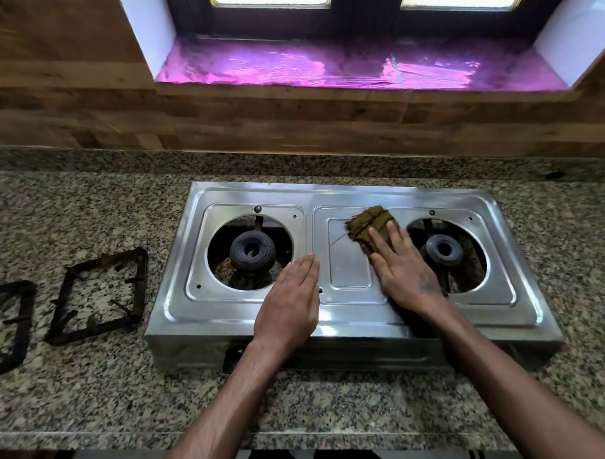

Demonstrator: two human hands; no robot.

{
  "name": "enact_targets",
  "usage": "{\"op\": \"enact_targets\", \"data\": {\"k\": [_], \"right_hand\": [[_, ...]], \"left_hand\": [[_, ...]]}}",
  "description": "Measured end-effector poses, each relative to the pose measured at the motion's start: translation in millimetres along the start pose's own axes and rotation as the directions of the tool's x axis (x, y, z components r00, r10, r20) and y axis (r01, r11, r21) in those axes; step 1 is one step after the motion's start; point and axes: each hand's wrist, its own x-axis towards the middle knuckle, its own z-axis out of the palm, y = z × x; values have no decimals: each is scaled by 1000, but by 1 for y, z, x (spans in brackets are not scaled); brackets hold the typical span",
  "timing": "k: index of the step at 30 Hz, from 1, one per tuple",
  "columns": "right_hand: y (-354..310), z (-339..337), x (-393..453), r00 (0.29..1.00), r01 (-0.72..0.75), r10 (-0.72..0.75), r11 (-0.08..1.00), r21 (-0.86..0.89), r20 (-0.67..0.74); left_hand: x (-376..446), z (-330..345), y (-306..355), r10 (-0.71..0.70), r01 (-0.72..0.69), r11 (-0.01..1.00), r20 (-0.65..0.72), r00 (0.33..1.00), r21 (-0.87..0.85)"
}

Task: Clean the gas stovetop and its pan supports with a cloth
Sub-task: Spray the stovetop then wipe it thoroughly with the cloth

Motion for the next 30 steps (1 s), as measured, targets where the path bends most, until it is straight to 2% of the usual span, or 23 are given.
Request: {"op": "enact_targets", "data": {"k": [3, 6, 12, 16, 20, 23, 26, 28, 30], "right_hand": [[-4, 3, -9, 998, -71, 71, 998, -1, 2], [-15, 11, -43, 1000, 8, -9, 998, -69, -15], [-16, 16, -108, 993, 117, -117, 992, -36, 17], [9, 3, -90, 1000, 18, -19, 999, -36, -5], [-6, 10, -75, 999, -33, 32, 996, -83, -15], [-31, 19, -95, 994, 107, -107, 993, -38, 20], [-55, 31, -117, 974, 226, -224, 973, -40, 44], [-72, 36, -112, 981, 193, -192, 980, -45, 25], [-88, 38, -88, 994, 107, -107, 993, -45, 4]], "left_hand": [[-1, -1, 0, -5, 5, 1000, -7, 1000, -1], [-1, -1, 2, 0, 0, 1000, -16, 1000, -4], [0, 2, -2, -9, 9, 1000, -1, 1000, -18], [2, 2, -3, -1, 1, 1000, 7, 1000, -15], [1, -3, 0, -22, 23, 997, 11, 1000, -79], [-7, -16, -1, -120, 101, 979, -101, 988, -178], [-33, -34, -28, -303, 272, 949, -217, 928, -163], [-52, -44, -56, -394, 394, 918, -211, 894, -46], [-63, -50, -78, -420, 434, 897, -149, 895, 82]]}}
